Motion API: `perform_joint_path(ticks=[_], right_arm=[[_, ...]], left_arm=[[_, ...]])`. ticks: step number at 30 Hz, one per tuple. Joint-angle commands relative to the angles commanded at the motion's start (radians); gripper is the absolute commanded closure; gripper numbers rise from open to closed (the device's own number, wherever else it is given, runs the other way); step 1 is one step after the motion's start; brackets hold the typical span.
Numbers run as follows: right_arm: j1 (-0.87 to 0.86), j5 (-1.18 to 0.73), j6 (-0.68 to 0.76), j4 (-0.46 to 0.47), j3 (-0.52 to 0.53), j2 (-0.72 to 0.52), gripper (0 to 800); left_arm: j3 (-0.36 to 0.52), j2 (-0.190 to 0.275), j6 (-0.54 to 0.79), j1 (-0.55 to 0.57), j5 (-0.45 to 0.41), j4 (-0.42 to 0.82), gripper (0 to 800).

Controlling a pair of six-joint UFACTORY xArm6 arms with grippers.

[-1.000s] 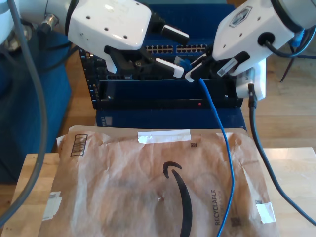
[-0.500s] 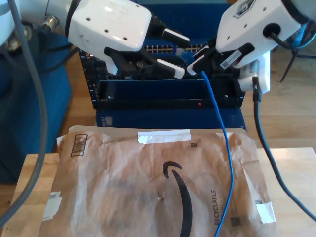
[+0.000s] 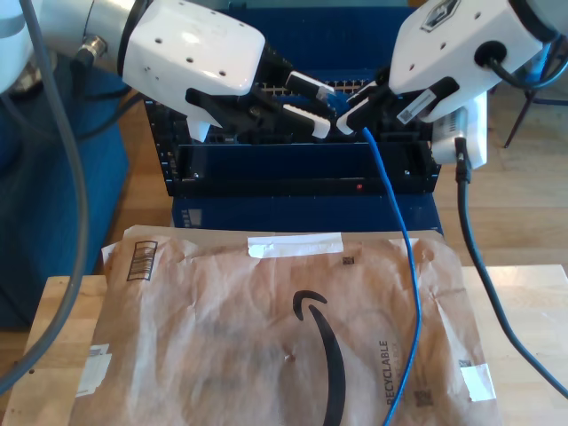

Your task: Grab the cable and plug it in

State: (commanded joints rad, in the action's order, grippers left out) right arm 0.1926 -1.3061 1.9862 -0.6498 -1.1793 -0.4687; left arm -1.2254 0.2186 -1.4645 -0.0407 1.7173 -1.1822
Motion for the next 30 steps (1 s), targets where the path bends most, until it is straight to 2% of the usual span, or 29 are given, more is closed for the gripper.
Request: perform_joint_path(ticks=[19,30], right_arm=[[0.005,0.0,0.0,0.0,0.006,0.002,786],[0.005,0.0,0.0,0.0,0.008,0.002,786]], left_arm=[[-0.006,0.002,-0.003,-0.009,0.02,-0.006,376],[-0.005,0.002,0.002,-0.011,0.02,-0.006,454]])
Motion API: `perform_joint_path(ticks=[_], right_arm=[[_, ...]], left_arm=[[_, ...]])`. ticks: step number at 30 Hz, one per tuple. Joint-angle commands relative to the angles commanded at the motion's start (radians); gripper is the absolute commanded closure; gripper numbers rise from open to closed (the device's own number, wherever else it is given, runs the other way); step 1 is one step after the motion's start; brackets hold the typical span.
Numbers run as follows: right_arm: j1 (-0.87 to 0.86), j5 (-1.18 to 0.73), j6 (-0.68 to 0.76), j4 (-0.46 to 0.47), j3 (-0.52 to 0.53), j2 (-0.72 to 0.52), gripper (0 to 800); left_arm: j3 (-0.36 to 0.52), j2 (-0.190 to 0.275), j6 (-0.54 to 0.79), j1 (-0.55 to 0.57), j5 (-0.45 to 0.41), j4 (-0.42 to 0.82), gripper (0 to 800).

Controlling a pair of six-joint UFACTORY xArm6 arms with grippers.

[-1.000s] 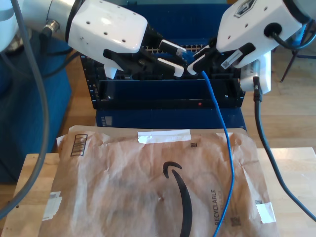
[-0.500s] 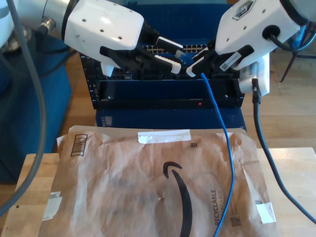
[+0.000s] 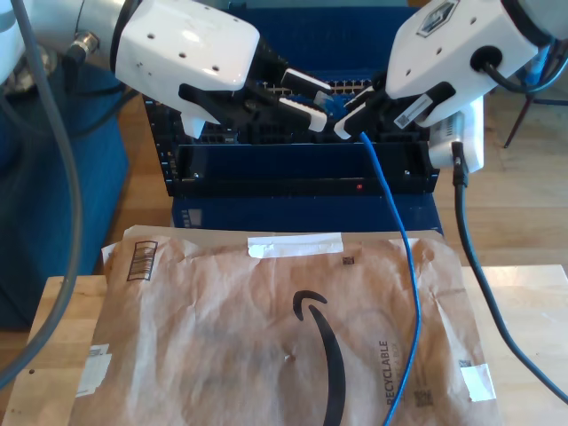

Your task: Grab the cable and plug it in

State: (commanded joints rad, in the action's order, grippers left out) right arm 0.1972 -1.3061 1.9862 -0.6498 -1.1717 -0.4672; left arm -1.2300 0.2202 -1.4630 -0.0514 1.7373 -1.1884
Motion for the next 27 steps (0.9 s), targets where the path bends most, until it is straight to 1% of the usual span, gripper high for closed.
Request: perform_joint_path(ticks=[4,7,12,17,27], right_arm=[[0.0,0.0,0.0,0.0,0.0,0.002,786],[0.002,0.0,0.0,0.0,0.0,0.002,786],[0.002,0.0,0.0,0.0,-0.002,0.003,786],[0.002,0.0,0.0,0.0,-0.002,0.005,786],[0.002,0.0,0.0,0.0,-0.002,0.002,786]], left_arm=[[0.0,0.0,0.0,0.0,0.0,-0.002,456],[0.0,0.0,0.002,0.0,-0.002,0.0,487],[0.005,0.002,0.018,0.0,0.0,-0.005,505],[0.006,0.003,0.031,-0.002,0.0,-0.017,579],[0.009,0.003,0.032,-0.005,-0.002,-0.015,621]])
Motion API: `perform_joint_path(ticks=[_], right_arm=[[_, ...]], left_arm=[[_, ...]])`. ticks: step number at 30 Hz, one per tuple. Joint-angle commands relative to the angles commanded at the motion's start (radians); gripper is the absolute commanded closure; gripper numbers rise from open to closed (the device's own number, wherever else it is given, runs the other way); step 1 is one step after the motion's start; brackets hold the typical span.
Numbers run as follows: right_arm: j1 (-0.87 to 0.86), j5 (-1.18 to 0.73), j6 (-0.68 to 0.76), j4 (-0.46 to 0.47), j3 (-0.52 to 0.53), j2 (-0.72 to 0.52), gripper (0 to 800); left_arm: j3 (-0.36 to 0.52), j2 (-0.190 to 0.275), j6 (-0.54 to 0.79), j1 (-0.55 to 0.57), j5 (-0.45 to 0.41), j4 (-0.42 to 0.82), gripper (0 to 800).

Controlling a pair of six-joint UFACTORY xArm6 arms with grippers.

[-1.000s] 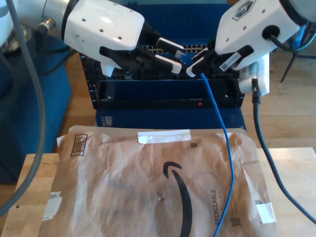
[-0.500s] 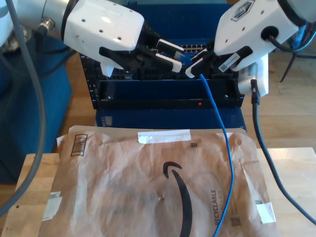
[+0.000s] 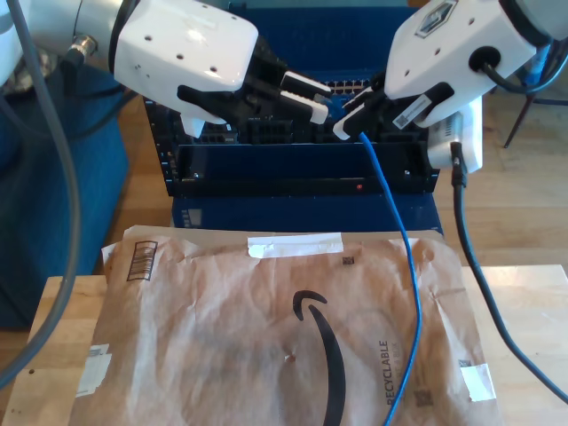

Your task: Grab the cable and plug it in

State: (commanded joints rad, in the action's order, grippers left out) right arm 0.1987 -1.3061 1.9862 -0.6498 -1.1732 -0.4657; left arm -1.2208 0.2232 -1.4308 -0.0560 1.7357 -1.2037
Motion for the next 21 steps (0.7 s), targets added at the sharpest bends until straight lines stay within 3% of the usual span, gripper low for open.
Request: perform_joint_path(ticks=[6,9,13,16,18,20,21], right_arm=[[0.0,-0.002,0.0,0.0,0.0,0.0,777],[0.0,-0.008,-0.015,0.0,0.0,0.002,679],[0.0,-0.008,-0.028,0.0,0.0,0.0,567],[-0.002,-0.009,-0.034,0.0,0.0,-0.002,382],[-0.002,-0.014,-0.057,0.005,0.0,-0.005,150],[0.0,-0.014,-0.064,0.011,-0.006,-0.017,1],[0.0,-0.011,-0.081,0.012,-0.008,-0.032,2]], left_arm=[[0.002,0.0,-0.002,0.0,0.0,0.002,672],[0.002,0.0,-0.002,0.0,-0.002,0.003,751],[0.0,0.0,-0.003,0.0,0.0,0.003,795],[-0.003,0.0,-0.006,-0.002,0.002,0.005,797],[-0.005,0.0,-0.006,-0.017,0.0,0.003,797],[-0.006,0.0,-0.006,-0.037,0.002,0.002,797],[-0.008,0.0,-0.008,-0.046,0.002,0.002,797]])
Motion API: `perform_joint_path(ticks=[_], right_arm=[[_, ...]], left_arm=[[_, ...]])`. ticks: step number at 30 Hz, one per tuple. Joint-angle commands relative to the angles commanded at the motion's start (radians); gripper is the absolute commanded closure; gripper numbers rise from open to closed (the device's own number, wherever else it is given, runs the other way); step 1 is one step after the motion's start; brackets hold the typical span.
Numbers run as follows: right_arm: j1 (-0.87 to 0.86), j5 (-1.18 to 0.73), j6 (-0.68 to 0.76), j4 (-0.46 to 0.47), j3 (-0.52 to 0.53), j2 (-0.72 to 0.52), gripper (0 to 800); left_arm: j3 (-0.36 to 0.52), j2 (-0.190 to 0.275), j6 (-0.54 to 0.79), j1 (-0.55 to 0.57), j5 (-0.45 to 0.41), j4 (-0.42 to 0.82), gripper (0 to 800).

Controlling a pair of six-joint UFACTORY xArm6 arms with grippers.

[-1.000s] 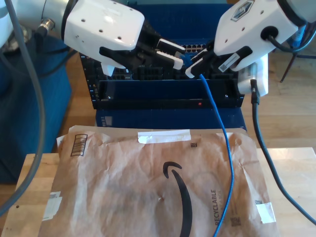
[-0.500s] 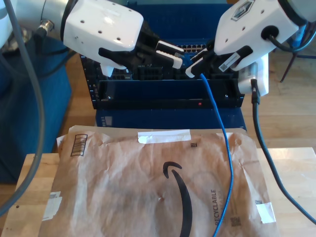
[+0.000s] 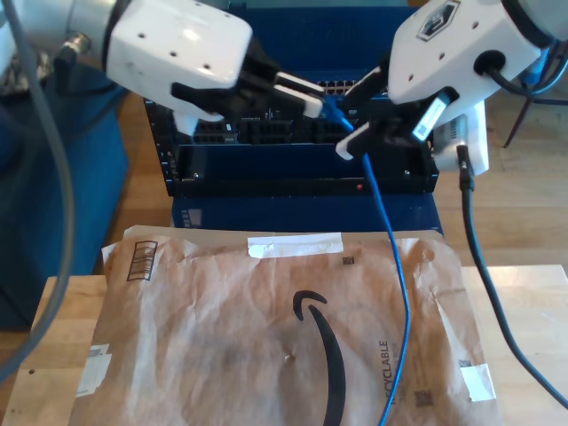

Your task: Grab the cable and plug it in

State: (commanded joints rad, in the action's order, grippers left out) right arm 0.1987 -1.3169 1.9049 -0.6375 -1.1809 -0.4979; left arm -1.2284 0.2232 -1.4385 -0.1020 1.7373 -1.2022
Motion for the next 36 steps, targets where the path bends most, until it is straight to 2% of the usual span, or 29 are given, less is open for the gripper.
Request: perform_joint_path(ticks=[3,8,13,16,19,22,26,31,36], right_arm=[[-0.002,0.008,-0.1,-0.002,0.002,-0.041,1],[-0.002,0.014,-0.198,-0.008,-0.003,-0.061,1],[-0.002,0.012,-0.229,-0.009,0.0,-0.104,1],[-0.003,0.02,-0.264,-0.009,0.003,-0.137,1],[-0.002,0.129,-0.285,-0.002,0.032,-0.187,1],[0.005,0.236,-0.316,-0.005,0.094,-0.253,1],[0.025,0.347,-0.338,-0.008,0.155,-0.272,1],[0.18,0.535,-0.347,-0.008,0.245,-0.272,3],[0.249,0.654,-0.399,-0.008,0.351,-0.318,2]], left_arm=[[0.0,-0.002,-0.041,-0.015,0.014,-0.018,797],[-0.002,-0.029,-0.201,-0.063,0.106,-0.087,797],[0.002,-0.043,-0.256,-0.068,0.141,-0.109,797],[-0.002,-0.078,-0.391,-0.074,0.215,-0.132,797],[-0.005,-0.152,-0.559,-0.107,0.299,-0.195,795],[-0.006,-0.173,-0.571,-0.115,0.307,-0.218,795],[-0.006,-0.181,-0.574,-0.117,0.308,-0.219,795],[-0.006,-0.183,-0.575,-0.117,0.31,-0.219,795],[-0.006,-0.183,-0.577,-0.117,0.331,-0.253,794]])
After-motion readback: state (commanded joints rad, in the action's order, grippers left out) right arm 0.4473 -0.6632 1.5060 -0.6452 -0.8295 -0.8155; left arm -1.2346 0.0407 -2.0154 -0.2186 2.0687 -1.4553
